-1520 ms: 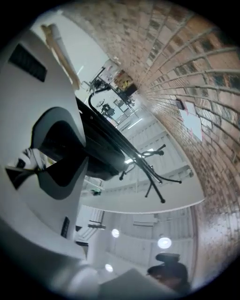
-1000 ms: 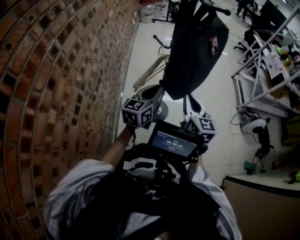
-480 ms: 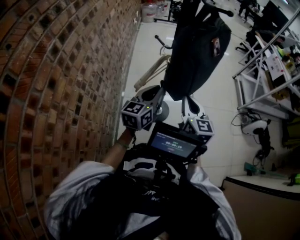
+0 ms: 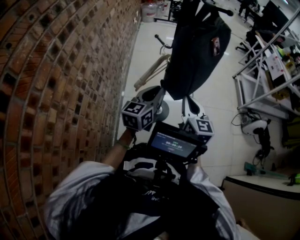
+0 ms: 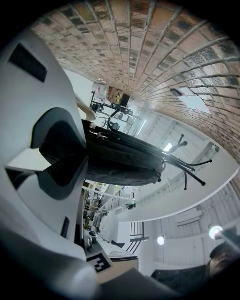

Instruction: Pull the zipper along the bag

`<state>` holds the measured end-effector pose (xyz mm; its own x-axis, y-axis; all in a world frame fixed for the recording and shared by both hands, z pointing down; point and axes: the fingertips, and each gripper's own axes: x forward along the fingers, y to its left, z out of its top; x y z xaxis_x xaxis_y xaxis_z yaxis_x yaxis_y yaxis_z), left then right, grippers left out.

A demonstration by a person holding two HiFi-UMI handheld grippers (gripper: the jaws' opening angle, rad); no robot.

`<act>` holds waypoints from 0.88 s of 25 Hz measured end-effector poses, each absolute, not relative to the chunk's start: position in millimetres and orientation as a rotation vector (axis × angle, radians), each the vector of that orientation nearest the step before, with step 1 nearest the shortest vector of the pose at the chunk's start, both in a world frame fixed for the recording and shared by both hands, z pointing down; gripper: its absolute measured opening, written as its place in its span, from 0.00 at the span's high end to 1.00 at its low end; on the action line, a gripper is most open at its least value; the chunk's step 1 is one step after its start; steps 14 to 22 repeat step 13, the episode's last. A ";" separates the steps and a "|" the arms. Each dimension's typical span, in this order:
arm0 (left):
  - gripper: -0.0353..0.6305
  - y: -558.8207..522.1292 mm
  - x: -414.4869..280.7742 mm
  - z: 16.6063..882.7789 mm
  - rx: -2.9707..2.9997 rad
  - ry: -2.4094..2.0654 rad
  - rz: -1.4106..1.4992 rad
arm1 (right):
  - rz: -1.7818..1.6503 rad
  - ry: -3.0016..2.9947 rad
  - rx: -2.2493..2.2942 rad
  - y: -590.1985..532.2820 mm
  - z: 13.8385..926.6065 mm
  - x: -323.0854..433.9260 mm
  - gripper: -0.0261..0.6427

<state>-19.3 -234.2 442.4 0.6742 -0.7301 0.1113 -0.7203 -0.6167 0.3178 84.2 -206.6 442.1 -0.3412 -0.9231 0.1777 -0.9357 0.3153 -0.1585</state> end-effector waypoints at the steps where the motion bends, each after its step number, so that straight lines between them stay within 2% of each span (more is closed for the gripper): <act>1: 0.87 -234.1 -19.4 442.1 2.553 -1.147 -0.040 | 0.363 -2.504 1.772 -206.5 441.9 84.0 0.95; 22: 0.87 -235.2 -20.7 439.5 2.539 -1.154 -0.050 | 0.362 -2.495 1.784 -205.2 439.2 86.5 0.95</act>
